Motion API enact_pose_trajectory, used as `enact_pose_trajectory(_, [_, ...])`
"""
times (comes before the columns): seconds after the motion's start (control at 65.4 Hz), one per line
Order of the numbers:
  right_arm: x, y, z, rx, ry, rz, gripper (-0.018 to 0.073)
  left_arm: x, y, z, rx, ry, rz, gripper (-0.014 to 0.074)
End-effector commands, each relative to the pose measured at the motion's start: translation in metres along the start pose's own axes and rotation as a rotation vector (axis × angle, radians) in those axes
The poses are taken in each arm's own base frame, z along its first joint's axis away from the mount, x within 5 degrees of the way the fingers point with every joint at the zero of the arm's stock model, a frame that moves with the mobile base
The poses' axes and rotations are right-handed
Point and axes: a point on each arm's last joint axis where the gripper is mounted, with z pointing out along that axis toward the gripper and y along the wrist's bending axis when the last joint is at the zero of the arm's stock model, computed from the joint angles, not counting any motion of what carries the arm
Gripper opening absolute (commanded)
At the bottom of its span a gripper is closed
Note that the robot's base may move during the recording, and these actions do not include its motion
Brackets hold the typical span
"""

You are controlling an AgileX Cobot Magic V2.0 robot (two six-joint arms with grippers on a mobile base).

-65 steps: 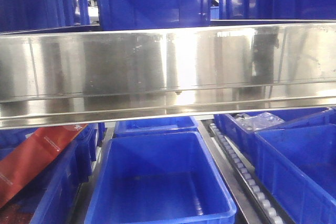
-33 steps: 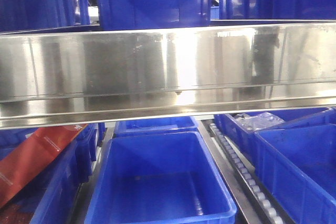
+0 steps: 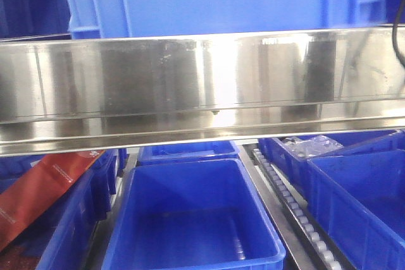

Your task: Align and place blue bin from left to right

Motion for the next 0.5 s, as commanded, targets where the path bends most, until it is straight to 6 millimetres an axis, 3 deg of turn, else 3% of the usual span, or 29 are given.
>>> enact_pose_trajectory(0.0, [-0.0214,0.0007,-0.0071,-0.01,-0.22,-0.036,-0.007,-0.0086,0.0013,-0.0074,-0.013,-0.089,0.034,-0.0006])
enact_pose_trajectory(0.076, [-0.0203,0.0006,-0.0012,-0.008,-0.21,-0.036,-0.0062,-0.008,0.0001,-0.0026,-0.015,-0.079,0.036,0.0019])
enact_pose_trajectory(0.122, [-0.0194,0.0004,0.0014,-0.007,-0.201,-0.036,-0.0012,-0.0076,-0.0008,0.0008,-0.016,-0.073,0.038,0.0073])
enact_pose_trajectory(0.382, [-0.019,0.0004,-0.0003,-0.007,-0.196,-0.036,0.0535,-0.0083,0.0012,0.0009,-0.039,-0.08,0.048,0.0558])
enact_pose_trajectory(0.428, [-0.0188,0.0003,-0.0014,-0.006,-0.193,-0.036,0.0571,-0.0086,0.0018,-0.0014,-0.039,-0.084,0.047,0.0615])
enact_pose_trajectory(0.489, [-0.0193,0.0004,-0.0068,-0.006,-0.196,-0.036,0.0568,-0.0092,0.0031,-0.0063,-0.037,-0.094,0.044,0.0608])
